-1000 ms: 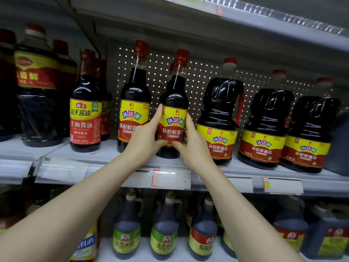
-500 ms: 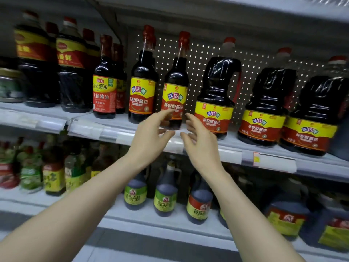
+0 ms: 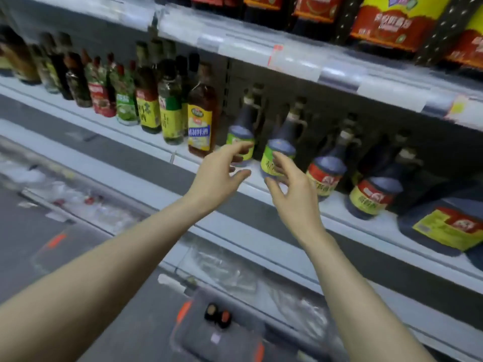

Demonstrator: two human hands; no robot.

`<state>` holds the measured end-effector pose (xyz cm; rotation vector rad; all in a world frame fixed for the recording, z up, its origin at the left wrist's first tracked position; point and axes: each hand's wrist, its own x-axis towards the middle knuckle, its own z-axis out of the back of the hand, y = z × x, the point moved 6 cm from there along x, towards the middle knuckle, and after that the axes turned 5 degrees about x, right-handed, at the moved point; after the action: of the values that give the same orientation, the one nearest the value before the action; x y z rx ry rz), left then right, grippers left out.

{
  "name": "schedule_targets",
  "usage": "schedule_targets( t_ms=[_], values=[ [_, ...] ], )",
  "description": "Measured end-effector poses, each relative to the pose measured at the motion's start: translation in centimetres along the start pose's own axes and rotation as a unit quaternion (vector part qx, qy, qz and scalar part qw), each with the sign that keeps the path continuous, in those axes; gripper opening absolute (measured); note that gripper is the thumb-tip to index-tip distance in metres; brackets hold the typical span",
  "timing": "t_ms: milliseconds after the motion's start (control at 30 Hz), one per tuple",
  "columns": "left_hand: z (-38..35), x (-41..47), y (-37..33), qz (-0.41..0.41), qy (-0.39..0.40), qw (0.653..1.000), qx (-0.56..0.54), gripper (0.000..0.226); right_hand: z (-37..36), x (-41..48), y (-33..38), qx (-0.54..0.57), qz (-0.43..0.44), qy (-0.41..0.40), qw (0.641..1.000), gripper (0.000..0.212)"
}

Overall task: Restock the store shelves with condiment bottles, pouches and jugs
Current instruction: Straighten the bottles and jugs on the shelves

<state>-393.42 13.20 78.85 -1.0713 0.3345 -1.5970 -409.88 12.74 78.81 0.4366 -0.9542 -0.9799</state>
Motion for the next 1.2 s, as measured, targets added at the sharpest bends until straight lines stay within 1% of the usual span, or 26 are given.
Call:
schedule_targets(
  t_ms=[133, 267, 367, 467, 567, 767, 900, 1000, 1133, 1200],
  values=[
    [-1.7, -4.4, 5.0, 0.072, 0.036, 0.997, 0.006, 0.053, -4.3, -4.8, -3.5, 0.009, -0.047, 0.060, 0.997, 0.052],
    [-3.3, -7.4, 8.5, 0.117, 0.072, 0.990, 0.012, 0.050, -6.7, -8.7, -6.4, 0.010, -0.099, 0.071, 0.993, 0.051],
    [-5.1, -11.0, 11.9, 0.157, 0.097, 0.983, -0.003, 0.049, -9.2, -11.9, -8.8, 0.019, -0.148, 0.082, 0.985, 0.048],
    [-7.1, -14.6, 14.9, 0.179, 0.135, 0.974, -0.001, 0.050, -11.8, -15.0, -10.8, 0.019, -0.182, 0.102, 0.978, 0.049],
    [-9.5, -18.1, 18.6, 0.216, 0.168, 0.962, -0.001, 0.050, -14.9, -18.4, -13.4, 0.026, -0.239, 0.122, 0.963, 0.050],
    [-14.7, -25.5, 25.2, 0.274, 0.221, 0.936, -0.005, 0.050, -20.0, -24.9, -19.0, 0.018, -0.312, 0.160, 0.936, 0.047],
    [-18.5, -30.6, 29.8, 0.301, 0.261, 0.917, -0.002, 0.053, -23.6, -29.3, -23.5, 0.026, -0.358, 0.183, 0.915, 0.051],
    [-21.5, -34.1, 33.4, 0.320, 0.287, 0.903, 0.002, 0.057, -26.3, -32.5, -27.3, 0.014, -0.384, 0.188, 0.904, 0.052],
    [-25.7, -38.3, 37.7, 0.344, 0.304, 0.888, 0.000, 0.059, -29.3, -36.6, -32.3, 0.014, -0.412, 0.174, 0.894, 0.053],
    [-28.4, -40.6, 40.1, 0.357, 0.311, 0.881, -0.002, 0.060, -31.0, -38.8, -35.3, 0.015, -0.433, 0.178, 0.884, 0.053]
  ],
)
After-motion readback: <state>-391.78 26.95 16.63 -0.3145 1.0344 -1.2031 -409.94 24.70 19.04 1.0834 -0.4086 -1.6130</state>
